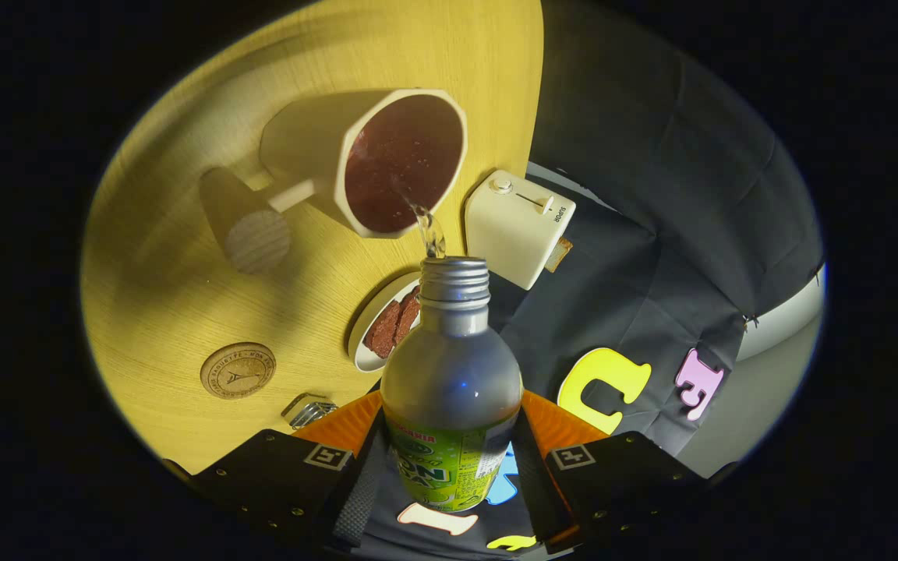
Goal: Take the bottle from table, then pour the juice into the cup, finally place the bottle on the coaster
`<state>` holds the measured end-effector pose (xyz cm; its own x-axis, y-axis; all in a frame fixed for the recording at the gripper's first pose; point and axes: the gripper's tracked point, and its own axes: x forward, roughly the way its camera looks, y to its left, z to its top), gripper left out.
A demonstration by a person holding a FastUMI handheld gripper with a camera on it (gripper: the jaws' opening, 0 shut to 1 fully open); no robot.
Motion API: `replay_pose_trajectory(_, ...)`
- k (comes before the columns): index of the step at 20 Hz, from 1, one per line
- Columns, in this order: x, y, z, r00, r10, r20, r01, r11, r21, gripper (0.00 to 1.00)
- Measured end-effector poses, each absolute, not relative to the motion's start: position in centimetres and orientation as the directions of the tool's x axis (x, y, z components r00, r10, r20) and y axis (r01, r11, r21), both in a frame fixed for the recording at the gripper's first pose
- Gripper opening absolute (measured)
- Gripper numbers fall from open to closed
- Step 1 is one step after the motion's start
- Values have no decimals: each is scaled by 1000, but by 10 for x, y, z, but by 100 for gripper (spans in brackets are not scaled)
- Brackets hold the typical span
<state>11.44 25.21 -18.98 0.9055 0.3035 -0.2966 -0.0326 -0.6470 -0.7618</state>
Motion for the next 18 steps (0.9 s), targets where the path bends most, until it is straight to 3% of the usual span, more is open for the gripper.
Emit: replay_pose_trajectory(18,114,265,-189,904,327,-275,48,-717,-696,78)
